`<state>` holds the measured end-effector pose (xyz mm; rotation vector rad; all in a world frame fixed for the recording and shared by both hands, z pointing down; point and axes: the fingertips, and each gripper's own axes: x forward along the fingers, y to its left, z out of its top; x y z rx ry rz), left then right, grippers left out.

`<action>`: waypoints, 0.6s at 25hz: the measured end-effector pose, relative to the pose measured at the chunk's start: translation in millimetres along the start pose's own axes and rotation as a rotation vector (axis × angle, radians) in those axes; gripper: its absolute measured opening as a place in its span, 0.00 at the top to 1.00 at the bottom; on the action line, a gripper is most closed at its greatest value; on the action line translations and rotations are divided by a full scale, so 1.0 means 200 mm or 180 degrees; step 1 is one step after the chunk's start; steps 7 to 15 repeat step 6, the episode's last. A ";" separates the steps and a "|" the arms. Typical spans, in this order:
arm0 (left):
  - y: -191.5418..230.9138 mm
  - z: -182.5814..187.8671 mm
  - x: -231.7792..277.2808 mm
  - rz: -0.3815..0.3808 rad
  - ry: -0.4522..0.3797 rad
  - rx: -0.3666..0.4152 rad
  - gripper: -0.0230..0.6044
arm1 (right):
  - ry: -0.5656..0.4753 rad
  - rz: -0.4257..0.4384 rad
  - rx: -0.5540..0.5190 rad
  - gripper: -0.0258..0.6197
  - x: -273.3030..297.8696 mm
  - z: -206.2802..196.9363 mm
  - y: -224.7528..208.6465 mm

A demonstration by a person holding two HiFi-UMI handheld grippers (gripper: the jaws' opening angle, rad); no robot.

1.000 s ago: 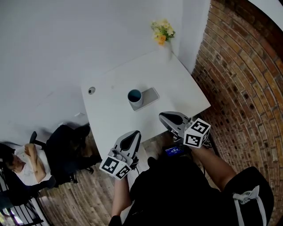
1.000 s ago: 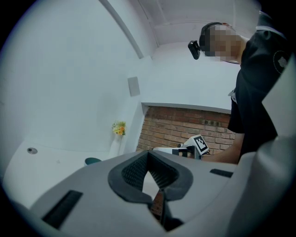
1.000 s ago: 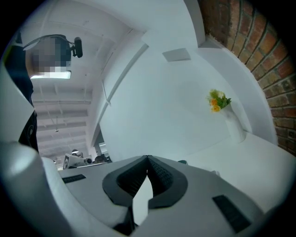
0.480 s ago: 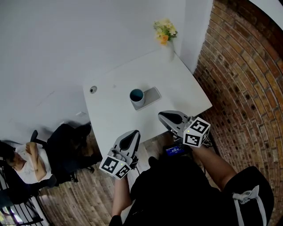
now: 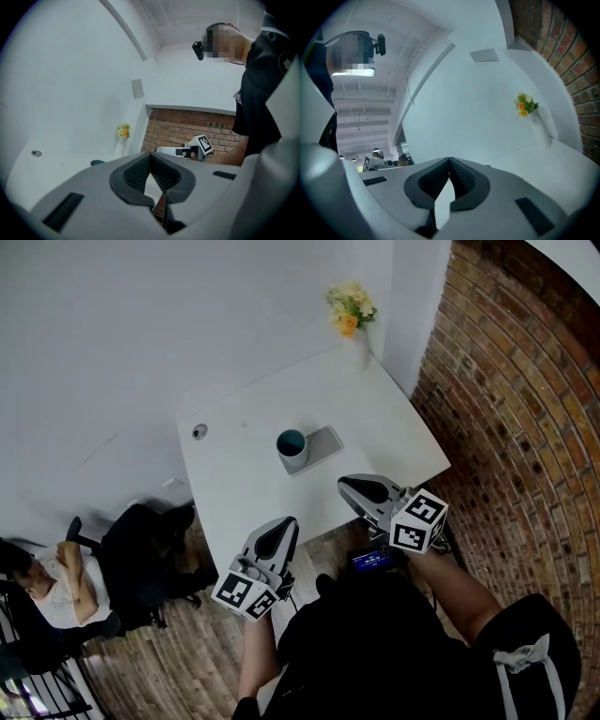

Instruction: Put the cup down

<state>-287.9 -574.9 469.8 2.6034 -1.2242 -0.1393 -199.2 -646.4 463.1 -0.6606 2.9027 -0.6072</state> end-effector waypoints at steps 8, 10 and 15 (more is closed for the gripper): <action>0.01 0.00 0.00 -0.0004 0.0002 0.0008 0.95 | -0.0061 -0.0033 0.0127 0.94 0.00 0.02 -0.03; 0.01 0.00 0.00 -0.0004 0.0002 0.0008 0.95 | -0.0061 -0.0033 0.0127 0.94 0.00 0.02 -0.03; 0.01 0.00 0.00 -0.0004 0.0002 0.0008 0.95 | -0.0061 -0.0033 0.0127 0.94 0.00 0.02 -0.03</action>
